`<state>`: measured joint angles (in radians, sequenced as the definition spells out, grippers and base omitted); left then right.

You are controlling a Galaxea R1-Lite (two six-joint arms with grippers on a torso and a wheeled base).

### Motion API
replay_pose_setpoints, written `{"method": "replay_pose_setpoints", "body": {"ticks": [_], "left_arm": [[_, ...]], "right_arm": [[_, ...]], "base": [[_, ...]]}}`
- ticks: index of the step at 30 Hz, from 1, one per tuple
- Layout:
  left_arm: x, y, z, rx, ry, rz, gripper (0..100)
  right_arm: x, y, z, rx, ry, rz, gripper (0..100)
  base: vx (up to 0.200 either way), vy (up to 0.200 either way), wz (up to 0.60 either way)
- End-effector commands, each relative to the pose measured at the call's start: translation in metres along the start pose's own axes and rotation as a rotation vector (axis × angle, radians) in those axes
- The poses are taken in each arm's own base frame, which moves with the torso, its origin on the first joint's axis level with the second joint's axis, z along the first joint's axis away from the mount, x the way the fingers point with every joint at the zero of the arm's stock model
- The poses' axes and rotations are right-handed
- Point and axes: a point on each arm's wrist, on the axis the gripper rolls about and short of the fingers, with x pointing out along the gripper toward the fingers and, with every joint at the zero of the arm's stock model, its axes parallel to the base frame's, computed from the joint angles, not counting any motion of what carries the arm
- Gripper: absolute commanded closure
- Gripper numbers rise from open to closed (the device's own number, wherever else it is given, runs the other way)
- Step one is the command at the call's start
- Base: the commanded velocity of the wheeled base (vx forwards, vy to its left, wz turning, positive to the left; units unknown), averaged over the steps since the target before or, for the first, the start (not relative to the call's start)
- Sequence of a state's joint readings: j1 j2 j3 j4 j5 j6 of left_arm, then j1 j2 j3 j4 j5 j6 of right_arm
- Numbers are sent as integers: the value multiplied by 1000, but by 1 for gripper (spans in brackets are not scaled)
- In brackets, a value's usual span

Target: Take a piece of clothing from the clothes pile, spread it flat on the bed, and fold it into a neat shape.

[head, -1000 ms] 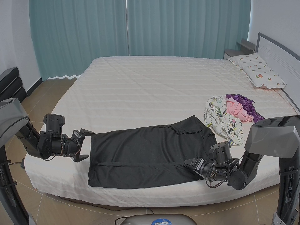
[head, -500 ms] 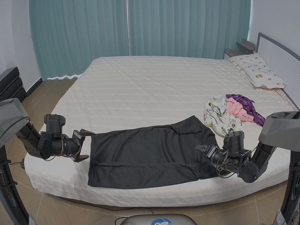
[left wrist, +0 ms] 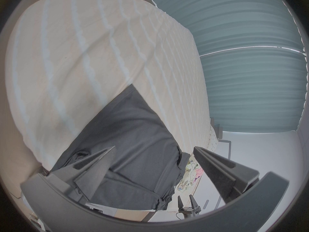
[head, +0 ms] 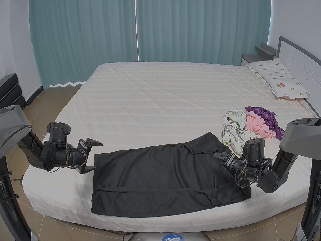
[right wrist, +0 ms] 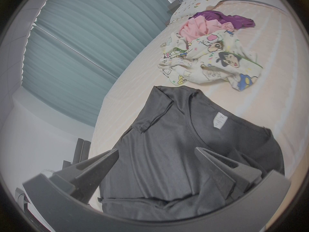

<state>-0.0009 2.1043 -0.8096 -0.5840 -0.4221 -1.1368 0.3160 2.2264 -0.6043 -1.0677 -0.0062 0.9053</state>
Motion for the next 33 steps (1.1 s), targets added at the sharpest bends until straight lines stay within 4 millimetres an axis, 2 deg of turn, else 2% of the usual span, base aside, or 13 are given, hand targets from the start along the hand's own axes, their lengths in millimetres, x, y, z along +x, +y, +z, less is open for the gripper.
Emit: {"method": "replay_pose_setpoints", "body": {"ticks": [1, 16, 22, 26, 33], "left_arm": [[1, 1, -1, 7, 5, 4, 0], [10, 6, -3, 48, -53, 59, 0], [10, -3, 11, 107, -130, 50, 0], [28, -8, 22, 166, -216, 81, 0], [69, -5, 36, 345, -196, 130, 0]], "right_arm": [[2, -3, -2, -3, 6, -10, 0], [4, -7, -2, 0, 9, -24, 0], [4, -9, -3, -28, 13, -28, 0], [3, -9, -2, -28, 11, -28, 0], [2, -9, -3, -29, 14, -29, 0]], "base": [[0, 0, 0], [0, 0, 0], [0, 0, 0], [0, 0, 0], [0, 0, 0]]}}
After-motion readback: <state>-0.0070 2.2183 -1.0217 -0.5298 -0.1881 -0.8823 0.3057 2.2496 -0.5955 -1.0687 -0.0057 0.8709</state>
